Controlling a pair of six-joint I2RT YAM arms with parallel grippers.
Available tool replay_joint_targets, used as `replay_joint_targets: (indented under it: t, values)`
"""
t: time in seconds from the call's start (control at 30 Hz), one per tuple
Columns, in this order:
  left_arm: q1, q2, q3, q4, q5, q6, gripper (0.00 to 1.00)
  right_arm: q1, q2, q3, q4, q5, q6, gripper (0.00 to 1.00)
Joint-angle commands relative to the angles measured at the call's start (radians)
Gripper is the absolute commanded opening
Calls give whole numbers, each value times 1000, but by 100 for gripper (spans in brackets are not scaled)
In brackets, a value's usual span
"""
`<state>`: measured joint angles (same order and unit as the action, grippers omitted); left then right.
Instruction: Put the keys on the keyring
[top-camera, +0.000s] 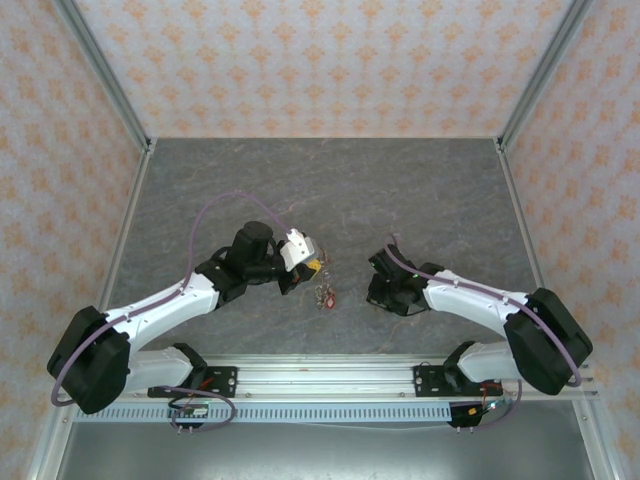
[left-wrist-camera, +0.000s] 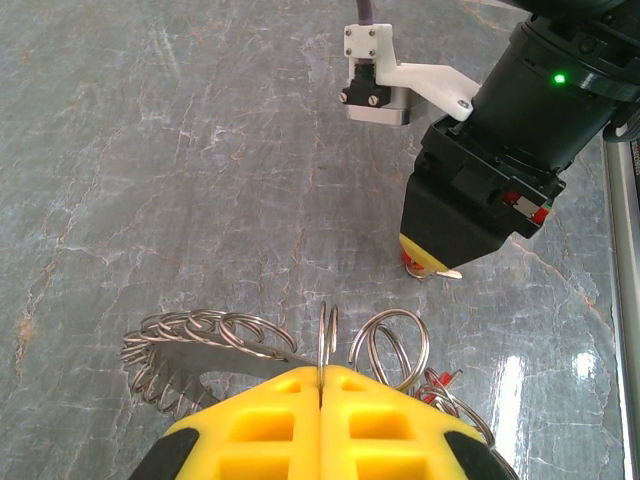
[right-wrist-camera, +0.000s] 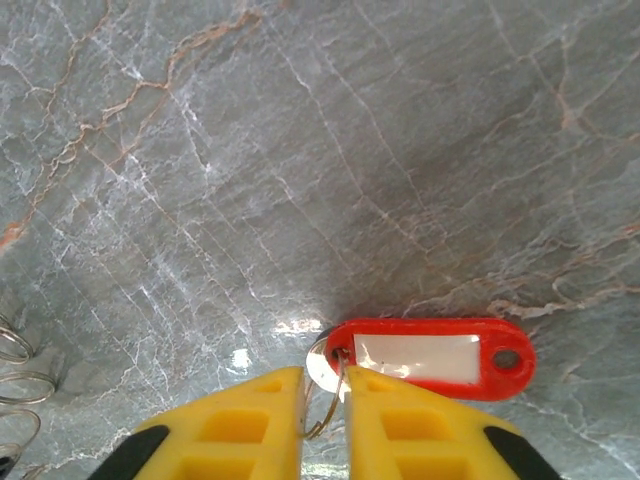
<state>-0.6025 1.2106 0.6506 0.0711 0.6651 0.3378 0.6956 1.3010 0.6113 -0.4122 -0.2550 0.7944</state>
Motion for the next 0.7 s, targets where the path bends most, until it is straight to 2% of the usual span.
replay_joint_targets:
  t: [0.0,0.07,0.37,0.53,0.67]
  values:
    - [-6,-26,16,21,7,-3,0,12,12,35,-19,16,-38,14]
    - [-6,-26,17,20,7,-3,0,16,20,46,-29,21,-65,10]
    - [-6,-34,13,11,5,-3,0,31,83,115,-110,45,-161,10]
    - [-6,-37,12,10,2,-3,0,38,80,122,-130,63,-165,17]
    - [-6,-36,13,11,2,0,0,39,72,117,-142,74,-145,20]
